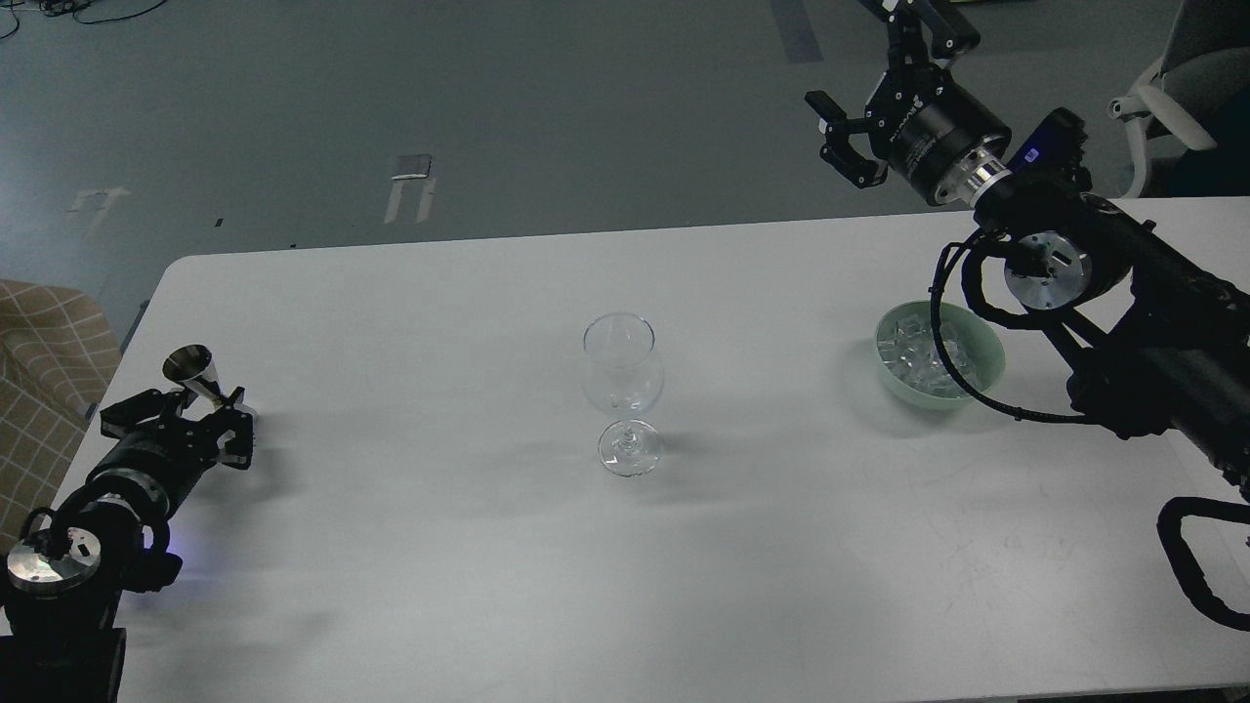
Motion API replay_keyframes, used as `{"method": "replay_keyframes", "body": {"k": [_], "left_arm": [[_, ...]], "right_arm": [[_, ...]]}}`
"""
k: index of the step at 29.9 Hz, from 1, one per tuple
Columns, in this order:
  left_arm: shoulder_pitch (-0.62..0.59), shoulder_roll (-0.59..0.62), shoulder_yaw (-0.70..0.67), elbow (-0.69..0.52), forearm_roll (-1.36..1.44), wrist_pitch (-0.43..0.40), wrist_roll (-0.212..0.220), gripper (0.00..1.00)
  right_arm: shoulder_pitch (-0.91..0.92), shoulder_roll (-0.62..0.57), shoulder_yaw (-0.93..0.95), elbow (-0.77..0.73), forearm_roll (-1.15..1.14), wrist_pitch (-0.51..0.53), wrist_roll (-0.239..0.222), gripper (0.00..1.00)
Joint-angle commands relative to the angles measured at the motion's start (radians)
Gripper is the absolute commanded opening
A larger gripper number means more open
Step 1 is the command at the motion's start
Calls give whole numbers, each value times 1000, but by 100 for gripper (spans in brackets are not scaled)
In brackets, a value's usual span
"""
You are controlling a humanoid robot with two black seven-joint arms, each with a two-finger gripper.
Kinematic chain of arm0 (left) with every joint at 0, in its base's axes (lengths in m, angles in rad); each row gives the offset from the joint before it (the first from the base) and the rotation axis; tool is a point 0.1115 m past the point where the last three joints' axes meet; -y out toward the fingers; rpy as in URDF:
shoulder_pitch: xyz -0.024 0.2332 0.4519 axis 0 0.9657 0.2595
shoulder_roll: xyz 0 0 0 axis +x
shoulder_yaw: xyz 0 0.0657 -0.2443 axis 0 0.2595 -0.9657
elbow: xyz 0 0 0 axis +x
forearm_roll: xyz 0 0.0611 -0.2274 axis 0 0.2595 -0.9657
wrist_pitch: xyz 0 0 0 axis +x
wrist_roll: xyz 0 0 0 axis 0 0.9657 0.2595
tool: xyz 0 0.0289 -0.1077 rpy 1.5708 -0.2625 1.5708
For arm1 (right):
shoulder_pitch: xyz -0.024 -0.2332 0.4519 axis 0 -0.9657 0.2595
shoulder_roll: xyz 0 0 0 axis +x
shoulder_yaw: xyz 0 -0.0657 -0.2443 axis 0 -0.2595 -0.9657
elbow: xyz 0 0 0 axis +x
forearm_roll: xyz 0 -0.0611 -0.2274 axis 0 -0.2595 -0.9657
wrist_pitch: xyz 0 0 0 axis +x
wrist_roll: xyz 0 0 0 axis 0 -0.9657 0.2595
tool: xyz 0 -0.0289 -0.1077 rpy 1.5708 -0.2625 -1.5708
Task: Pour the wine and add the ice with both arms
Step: 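Close the left gripper around the metal jigger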
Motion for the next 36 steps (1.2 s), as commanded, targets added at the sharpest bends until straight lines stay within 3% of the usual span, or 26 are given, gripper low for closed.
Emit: {"method": "replay_keyframes", "body": {"k": [1,9,13,21,36], "left_arm": [[-7,0,0,0,2,0,0,42],[-7,0,0,0,0,-2,-1,38],[-7,-3,0,0,0,-5,-1,27],[-8,-11,-1,0,2,-12,-1,15],[-31,-51,-4,-44,-11,-11,-18,11]], "right_arm": [[0,-2,0,-1,0,0,0,100],[2,-2,1,1,2,0,0,100],[2,-2,1,1,2,0,0,100],[2,-2,1,1,2,0,0,100],[0,0,0,-1,0,0,0,100]]}}
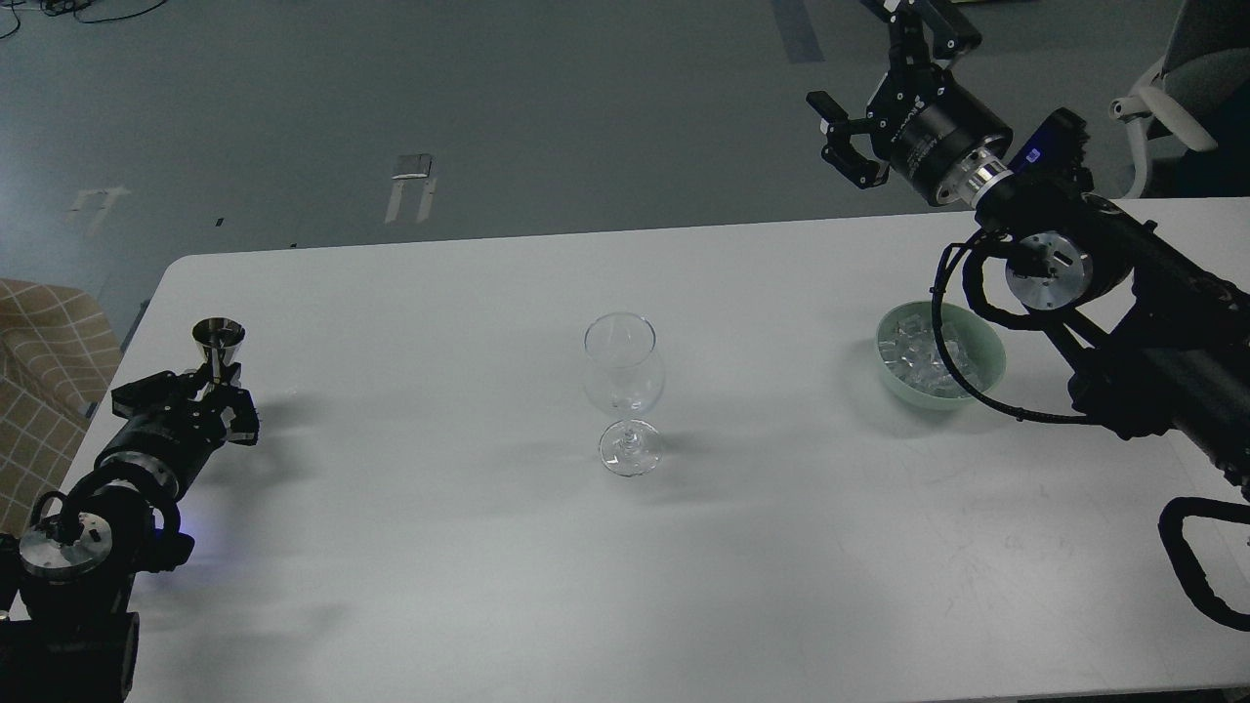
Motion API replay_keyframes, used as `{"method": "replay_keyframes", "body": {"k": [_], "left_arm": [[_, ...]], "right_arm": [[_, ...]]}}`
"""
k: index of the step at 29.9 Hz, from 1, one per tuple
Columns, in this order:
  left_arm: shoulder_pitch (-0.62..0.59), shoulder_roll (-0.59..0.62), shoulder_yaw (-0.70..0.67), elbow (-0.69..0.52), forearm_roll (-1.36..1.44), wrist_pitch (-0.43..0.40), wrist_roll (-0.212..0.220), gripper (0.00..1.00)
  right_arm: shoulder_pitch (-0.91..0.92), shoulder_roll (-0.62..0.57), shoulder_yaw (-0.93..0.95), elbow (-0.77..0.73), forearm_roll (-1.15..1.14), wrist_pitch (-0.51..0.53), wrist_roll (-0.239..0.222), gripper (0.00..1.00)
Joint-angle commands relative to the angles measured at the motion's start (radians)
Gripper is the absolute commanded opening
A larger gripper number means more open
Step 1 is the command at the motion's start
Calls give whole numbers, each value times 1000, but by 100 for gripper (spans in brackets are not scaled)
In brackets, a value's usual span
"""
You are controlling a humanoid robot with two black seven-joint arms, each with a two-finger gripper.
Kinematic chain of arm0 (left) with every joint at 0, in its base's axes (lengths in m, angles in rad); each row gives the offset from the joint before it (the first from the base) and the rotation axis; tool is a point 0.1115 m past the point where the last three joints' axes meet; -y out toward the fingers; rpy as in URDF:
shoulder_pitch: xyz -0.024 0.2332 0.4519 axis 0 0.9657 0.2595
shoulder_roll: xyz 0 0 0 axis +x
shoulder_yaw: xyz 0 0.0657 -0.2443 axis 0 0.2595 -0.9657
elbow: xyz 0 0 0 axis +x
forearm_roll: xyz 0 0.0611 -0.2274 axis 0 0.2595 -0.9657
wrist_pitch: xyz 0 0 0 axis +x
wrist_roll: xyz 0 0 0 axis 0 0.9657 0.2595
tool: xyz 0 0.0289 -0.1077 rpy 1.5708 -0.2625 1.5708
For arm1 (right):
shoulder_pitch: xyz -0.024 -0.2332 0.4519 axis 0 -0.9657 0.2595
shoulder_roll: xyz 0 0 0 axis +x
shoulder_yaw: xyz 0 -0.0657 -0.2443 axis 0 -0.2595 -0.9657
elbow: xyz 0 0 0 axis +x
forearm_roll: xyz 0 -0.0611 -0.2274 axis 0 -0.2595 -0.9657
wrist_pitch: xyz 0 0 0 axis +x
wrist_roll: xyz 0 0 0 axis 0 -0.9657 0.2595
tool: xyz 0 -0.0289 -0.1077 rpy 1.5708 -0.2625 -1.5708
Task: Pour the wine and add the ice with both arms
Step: 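Lift the jigger with the left gripper and carry it toward the glass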
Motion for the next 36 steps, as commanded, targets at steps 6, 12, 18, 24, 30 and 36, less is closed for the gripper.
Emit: {"method": "replay_keyframes", "body": {"k": [6,12,18,24,30,36], "left_arm": [[8,-26,0,-143,-18,15,9,11],[32,-51,6,-281,-29,66,40,11],[90,-68,6,-424,-29,125,58,11],[198,-68,3,-598,-29,182,75,11],[285,-68,-8,-749,-27,240,89,11],[296,-68,2,-810,-27,296,95,11]], "right_arm": [[1,0,-2,-2,0,0,0,100],[-2,0,-2,-3,0,0,0,100],[-11,2,-2,-3,0,0,0,100],[-13,0,-2,-3,0,0,0,100],[-13,2,-2,-3,0,0,0,100],[-15,2,-3,-2,0,0,0,100]]}}
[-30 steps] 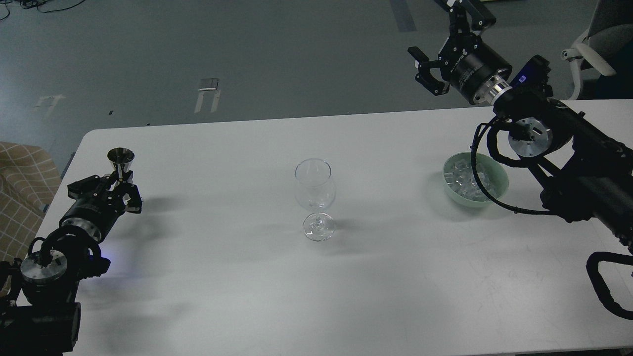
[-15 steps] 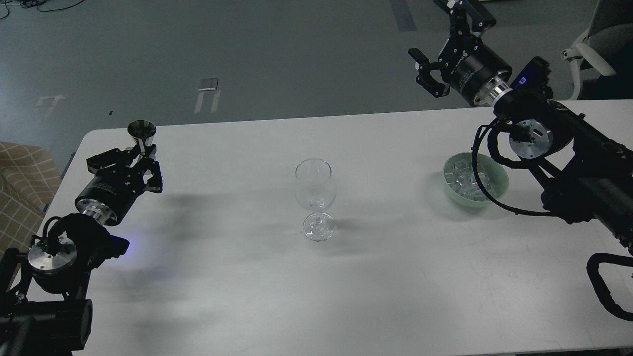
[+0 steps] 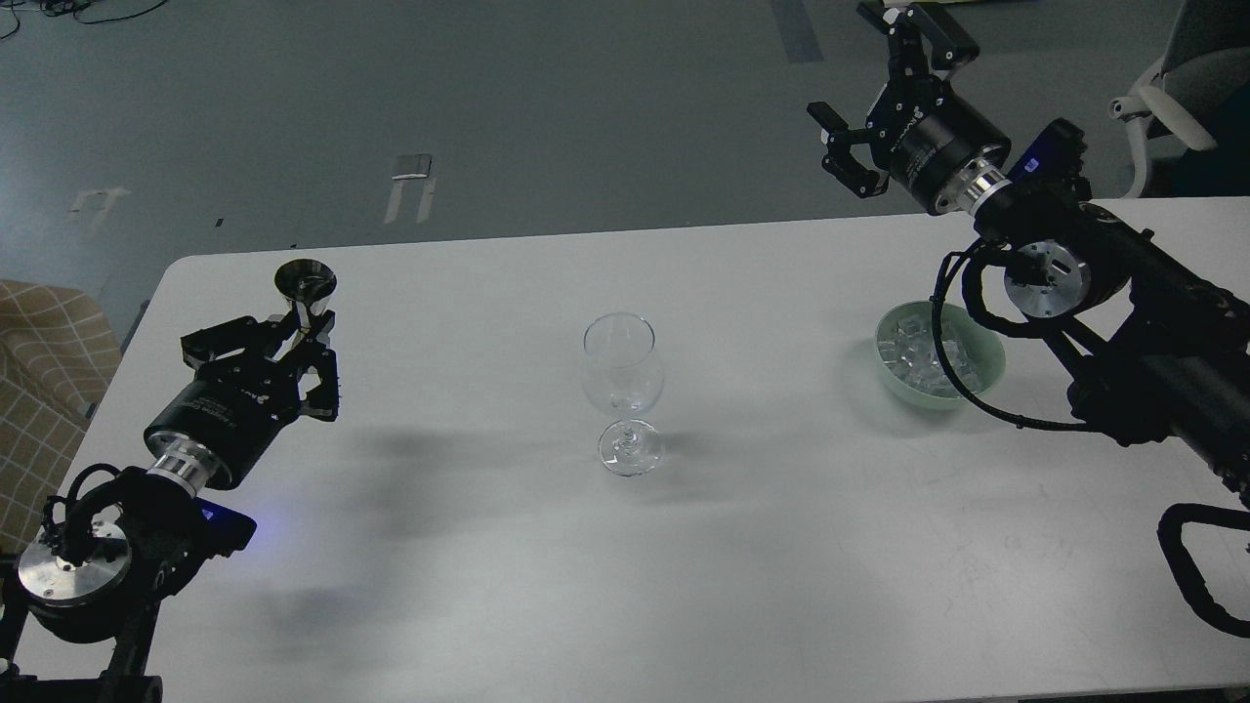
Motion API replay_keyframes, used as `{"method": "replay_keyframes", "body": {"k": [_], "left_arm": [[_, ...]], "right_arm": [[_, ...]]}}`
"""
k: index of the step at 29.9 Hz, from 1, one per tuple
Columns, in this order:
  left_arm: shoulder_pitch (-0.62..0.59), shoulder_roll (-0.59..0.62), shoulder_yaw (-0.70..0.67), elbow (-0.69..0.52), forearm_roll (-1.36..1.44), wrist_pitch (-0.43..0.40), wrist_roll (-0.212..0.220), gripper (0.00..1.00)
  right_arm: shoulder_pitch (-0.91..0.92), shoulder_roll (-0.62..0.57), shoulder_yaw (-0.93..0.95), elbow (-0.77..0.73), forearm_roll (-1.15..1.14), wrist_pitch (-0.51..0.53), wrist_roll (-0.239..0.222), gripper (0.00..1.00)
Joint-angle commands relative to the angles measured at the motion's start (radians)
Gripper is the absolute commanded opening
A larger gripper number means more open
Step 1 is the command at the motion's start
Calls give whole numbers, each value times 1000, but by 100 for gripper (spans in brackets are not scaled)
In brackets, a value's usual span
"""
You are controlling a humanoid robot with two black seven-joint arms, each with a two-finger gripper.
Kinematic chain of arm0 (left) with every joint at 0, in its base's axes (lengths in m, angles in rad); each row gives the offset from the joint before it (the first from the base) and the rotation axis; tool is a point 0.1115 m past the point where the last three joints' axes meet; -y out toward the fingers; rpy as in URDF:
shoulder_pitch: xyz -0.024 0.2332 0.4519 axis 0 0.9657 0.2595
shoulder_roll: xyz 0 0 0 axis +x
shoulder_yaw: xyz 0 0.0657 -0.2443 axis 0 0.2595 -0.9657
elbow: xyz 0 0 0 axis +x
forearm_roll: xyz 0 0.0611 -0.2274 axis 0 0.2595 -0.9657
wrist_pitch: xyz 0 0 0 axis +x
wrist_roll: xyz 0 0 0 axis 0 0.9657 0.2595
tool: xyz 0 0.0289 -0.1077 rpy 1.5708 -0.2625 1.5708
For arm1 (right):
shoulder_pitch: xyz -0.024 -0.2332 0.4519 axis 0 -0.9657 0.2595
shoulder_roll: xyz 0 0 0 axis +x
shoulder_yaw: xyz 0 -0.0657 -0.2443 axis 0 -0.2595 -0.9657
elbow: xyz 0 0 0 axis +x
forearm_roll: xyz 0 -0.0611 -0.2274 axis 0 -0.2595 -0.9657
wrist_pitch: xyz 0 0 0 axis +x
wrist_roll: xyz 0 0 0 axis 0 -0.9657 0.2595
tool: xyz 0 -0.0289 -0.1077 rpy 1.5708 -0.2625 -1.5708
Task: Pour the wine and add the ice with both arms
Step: 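Lift the jigger with the left gripper and carry it toward the glass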
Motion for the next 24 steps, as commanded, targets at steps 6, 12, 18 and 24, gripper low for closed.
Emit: {"method": "replay_keyframes", "body": {"k": [6,12,18,24], "left_arm": [[4,0,18,-99,8,81,13,11],[1,-2,47,-113,14,92,22,12],[-10,-3,79,-113,17,98,23,12],[-18,-8,105,-113,31,96,23,12]], "right_arm": [[-1,0,-1,1,0,0,0,100],[-1,3,-1,1,0,0,0,100],[-1,3,-1,1,0,0,0,100],[-6,2,-2,-1,0,2,0,100]]}}
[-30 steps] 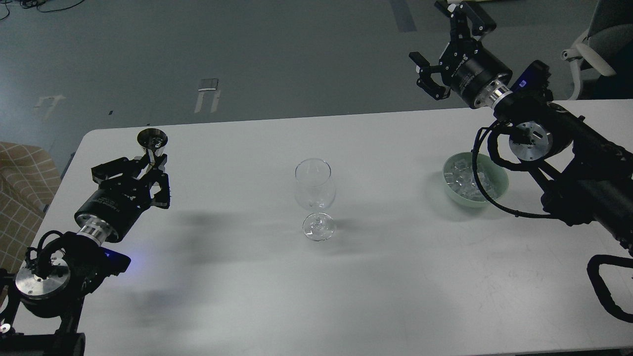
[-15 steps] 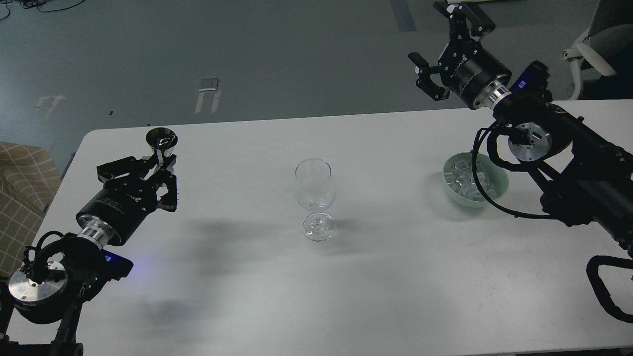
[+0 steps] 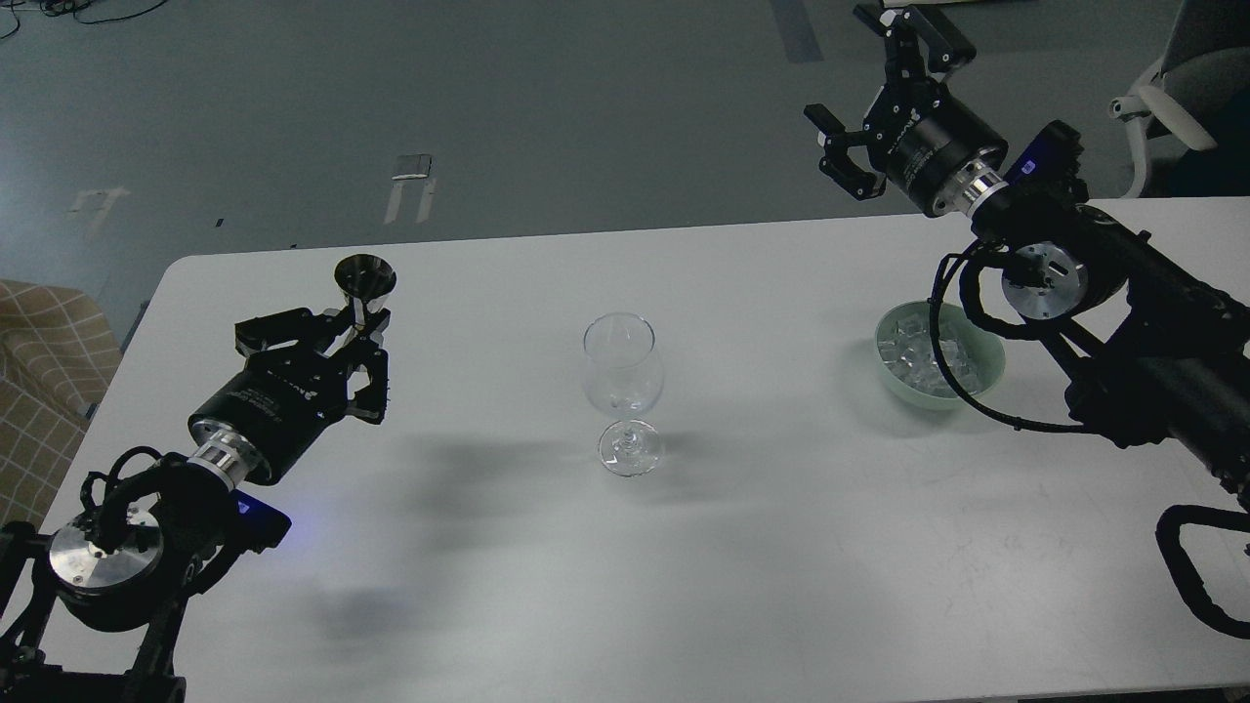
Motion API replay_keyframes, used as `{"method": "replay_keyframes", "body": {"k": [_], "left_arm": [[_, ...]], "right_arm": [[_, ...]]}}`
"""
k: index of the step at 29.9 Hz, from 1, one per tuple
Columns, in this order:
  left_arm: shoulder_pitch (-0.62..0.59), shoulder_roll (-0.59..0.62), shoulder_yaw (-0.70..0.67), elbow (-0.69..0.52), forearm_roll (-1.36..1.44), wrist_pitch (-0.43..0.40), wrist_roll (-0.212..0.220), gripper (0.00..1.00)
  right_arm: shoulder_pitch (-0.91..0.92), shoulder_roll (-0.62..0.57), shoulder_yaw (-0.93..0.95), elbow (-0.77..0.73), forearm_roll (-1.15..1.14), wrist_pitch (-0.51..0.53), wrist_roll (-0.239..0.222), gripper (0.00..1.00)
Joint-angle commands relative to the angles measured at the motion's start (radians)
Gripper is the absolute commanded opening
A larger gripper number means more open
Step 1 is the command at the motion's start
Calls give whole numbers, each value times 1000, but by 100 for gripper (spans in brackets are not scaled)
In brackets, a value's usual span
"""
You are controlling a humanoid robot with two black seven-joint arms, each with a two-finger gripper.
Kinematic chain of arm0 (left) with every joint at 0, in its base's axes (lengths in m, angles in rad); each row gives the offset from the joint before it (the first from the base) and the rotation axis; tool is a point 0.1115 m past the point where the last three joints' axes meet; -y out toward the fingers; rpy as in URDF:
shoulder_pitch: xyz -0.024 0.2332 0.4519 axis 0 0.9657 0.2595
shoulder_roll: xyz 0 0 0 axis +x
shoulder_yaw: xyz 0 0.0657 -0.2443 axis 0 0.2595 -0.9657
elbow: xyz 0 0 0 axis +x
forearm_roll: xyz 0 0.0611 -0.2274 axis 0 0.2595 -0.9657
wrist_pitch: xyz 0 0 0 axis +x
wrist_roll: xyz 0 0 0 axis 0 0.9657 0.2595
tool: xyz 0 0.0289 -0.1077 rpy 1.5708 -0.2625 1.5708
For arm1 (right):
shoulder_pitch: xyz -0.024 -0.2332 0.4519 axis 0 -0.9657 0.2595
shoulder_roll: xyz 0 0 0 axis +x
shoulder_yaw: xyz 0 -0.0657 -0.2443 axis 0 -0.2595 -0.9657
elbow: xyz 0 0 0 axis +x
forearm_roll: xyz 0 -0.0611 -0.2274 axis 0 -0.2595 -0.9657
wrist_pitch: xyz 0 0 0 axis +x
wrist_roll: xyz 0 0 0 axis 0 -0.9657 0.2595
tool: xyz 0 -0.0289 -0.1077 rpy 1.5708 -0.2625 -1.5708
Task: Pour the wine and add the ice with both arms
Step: 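Lift the jigger with the left gripper and carry it toward the glass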
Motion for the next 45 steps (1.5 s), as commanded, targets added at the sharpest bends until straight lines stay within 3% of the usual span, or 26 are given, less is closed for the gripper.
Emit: {"method": "replay_keyframes", "body": {"k": [1,45], "left_arm": [[-8,-9,6,0,10,-1,0,12],[-93,-58,216,-37,194,23,12,12]], "right_arm": [[-5,-2,-1,-1,0,-1,0,100],[-24,0,-1,-1,-2,1,0,100]]}}
